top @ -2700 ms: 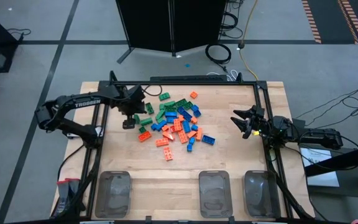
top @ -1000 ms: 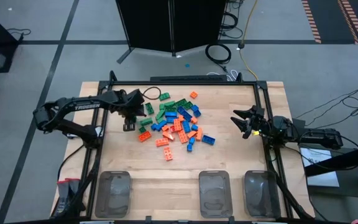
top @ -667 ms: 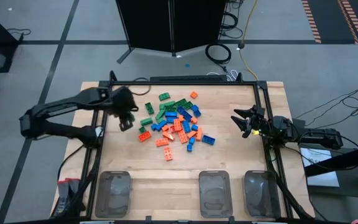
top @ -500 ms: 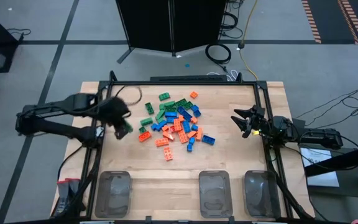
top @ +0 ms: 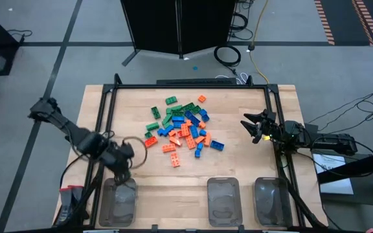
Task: Sort blocks
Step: Put the green game piece into the left black bin
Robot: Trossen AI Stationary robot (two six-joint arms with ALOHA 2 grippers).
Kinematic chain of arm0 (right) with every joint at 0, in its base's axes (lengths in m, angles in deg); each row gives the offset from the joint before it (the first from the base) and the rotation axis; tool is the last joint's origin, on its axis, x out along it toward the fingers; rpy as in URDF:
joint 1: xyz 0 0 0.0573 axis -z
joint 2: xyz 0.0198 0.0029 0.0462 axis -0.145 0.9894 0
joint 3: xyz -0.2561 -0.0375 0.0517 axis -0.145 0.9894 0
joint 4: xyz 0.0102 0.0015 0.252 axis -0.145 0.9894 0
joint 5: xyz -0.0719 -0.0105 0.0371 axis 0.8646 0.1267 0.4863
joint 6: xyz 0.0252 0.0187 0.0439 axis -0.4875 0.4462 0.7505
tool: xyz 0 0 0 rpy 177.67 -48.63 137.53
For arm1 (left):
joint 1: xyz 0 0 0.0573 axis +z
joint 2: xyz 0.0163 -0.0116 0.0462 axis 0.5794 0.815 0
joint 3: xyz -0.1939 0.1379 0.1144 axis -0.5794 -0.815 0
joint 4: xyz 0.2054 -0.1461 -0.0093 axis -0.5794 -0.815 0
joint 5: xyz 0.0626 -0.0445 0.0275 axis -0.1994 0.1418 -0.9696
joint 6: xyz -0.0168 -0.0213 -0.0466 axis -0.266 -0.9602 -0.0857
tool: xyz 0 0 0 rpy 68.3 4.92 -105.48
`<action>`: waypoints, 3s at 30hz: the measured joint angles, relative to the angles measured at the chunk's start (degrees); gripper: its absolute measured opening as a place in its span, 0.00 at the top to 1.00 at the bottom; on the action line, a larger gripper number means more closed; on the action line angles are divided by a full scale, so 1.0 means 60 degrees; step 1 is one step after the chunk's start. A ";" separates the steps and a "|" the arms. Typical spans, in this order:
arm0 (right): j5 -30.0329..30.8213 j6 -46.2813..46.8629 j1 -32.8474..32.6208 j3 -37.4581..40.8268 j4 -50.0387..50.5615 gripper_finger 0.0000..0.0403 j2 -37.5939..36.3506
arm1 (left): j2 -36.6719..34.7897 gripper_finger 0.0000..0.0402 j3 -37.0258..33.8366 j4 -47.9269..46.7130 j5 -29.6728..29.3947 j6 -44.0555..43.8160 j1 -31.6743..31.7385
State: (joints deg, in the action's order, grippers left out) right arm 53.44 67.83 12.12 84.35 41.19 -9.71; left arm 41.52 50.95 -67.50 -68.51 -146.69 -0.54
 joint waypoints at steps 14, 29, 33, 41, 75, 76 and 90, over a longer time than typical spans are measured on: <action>0.0000 -0.0233 0.0003 0.0000 0.0000 0.41 0.0000 | 0.1910 0.67 0.0000 0.1066 -0.0132 -0.1343 -0.2308; -0.0015 -0.0426 0.0003 0.0000 0.0000 0.41 0.0000 | 0.1838 0.15 0.0299 0.0954 -0.0523 -0.2357 -0.1881; -0.0024 -0.0426 0.0000 0.0000 0.0003 0.41 -0.0001 | 0.1293 0.18 0.0959 -0.0566 -0.1636 -0.1618 -0.0927; -0.0033 -0.0430 -0.0001 0.0000 0.0004 0.41 0.0000 | 0.0131 0.20 0.1309 -0.1213 -0.5712 0.1310 0.2430; -0.0029 -0.0433 -0.0001 0.0000 0.0004 0.41 0.0000 | 0.3112 0.20 -0.1745 0.4457 0.0325 1.1911 1.0811; -0.0029 -0.0433 0.0000 0.0000 0.0004 0.41 -0.0001 | 0.3272 0.20 -0.1745 0.4534 0.0325 1.1980 1.0778; -0.0024 -0.0433 -0.0001 0.0000 0.0002 0.41 0.0048 | 0.4753 0.60 -0.1711 0.4961 -0.0391 1.2184 1.0305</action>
State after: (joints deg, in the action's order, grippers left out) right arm 53.30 65.23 12.11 84.35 41.20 -9.43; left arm 70.04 40.68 -37.74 -70.86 -73.59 61.29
